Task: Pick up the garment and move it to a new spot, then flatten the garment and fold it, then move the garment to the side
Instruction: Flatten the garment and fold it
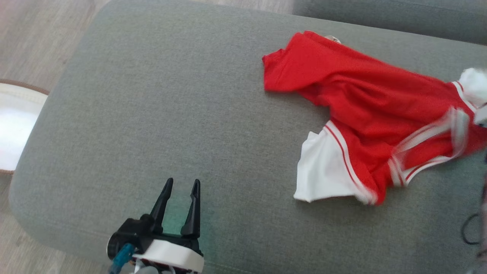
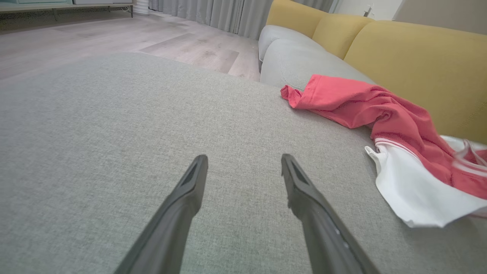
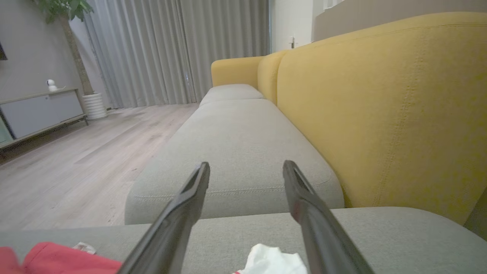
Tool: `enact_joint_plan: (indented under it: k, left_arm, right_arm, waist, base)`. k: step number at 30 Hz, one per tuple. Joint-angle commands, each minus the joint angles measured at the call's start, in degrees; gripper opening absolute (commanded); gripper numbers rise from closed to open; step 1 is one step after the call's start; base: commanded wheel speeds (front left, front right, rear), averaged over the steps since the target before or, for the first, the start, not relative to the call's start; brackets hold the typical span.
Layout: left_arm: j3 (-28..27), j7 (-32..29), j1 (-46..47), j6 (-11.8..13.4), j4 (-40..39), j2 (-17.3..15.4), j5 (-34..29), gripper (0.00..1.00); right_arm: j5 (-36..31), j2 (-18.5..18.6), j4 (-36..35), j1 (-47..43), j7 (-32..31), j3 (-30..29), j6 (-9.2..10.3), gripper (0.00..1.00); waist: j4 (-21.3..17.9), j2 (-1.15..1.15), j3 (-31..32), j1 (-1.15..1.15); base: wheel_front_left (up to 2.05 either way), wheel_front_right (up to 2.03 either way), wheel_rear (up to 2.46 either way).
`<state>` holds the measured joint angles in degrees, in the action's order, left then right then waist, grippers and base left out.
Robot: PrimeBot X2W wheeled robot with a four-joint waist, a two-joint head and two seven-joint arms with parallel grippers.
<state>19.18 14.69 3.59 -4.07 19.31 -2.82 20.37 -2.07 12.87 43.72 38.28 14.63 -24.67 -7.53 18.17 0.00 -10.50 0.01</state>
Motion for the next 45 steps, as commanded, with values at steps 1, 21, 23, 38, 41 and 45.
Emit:
enact_joint_plan:
  k: [1,21,23,38,41,45]
  left_arm:
    - [-1.54,0.30,1.35,0.14,-1.68,-0.06,0.51,1.00]
    - [-3.44,0.30,-1.03,0.18,-1.41,-0.06,0.07,1.00]
    - [-3.70,0.30,-1.42,0.05,-1.34,-0.06,-0.13,1.00]
    - [-3.64,0.30,-0.27,-0.45,-1.19,-0.06,-0.97,1.00]
    - [-3.44,0.30,-0.60,-0.55,-1.15,-0.06,-0.98,1.00]
    - [-3.35,0.30,-0.82,-0.53,-1.01,-0.06,-0.96,1.00]
  right_arm:
    - [-1.43,-1.62,-2.22,1.90,0.37,1.64,0.04,1.00]
    - [13.88,-9.75,-18.14,-28.62,0.37,30.20,0.04,1.00]
    - [14.47,-9.77,-19.50,-32.10,0.37,29.52,0.04,1.00]
    - [15.96,-9.96,-17.68,-34.45,0.37,23.93,0.04,1.00]
    - [17.05,-9.97,-14.97,-33.41,0.37,24.12,0.04,1.00]
    - [17.20,-9.98,-12.00,-31.93,0.37,24.93,0.04,0.00]
  waist:
    - [-0.46,0.00,-0.07,-0.01]
    - [-3.08,0.00,2.87,-0.01]
    - [-3.73,0.00,3.19,-0.01]
    - [-5.37,0.00,2.90,-0.01]
    - [-4.83,0.00,2.87,-0.01]
    - [-4.07,0.00,2.74,-0.01]
  base:
    - [0.00,0.00,0.00]
    - [0.00,0.00,0.00]
    - [0.00,0.00,0.00]
    - [0.00,0.00,0.00]
    - [0.00,0.00,0.00]
    - [0.00,0.00,0.00]
